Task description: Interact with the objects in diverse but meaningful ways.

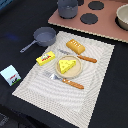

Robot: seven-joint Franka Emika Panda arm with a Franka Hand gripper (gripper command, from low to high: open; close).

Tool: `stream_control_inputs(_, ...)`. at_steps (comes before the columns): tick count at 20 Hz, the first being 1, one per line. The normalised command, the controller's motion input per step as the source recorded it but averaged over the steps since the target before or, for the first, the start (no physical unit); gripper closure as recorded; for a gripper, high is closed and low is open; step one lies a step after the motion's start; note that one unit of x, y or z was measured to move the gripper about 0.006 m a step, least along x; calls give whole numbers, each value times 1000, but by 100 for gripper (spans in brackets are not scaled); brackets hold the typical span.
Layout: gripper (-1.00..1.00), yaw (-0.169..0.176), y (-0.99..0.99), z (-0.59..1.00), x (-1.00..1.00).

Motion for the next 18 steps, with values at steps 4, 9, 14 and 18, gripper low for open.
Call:
stream_control_inputs(4,-100,-7,-66,-3,287)
stream_control_inputs(9,-100,-46,0,0,831)
stream_control_inputs(14,-100,-50,-8,-7,827)
stream_control_inputs(18,-100,-48,-57,-31,739)
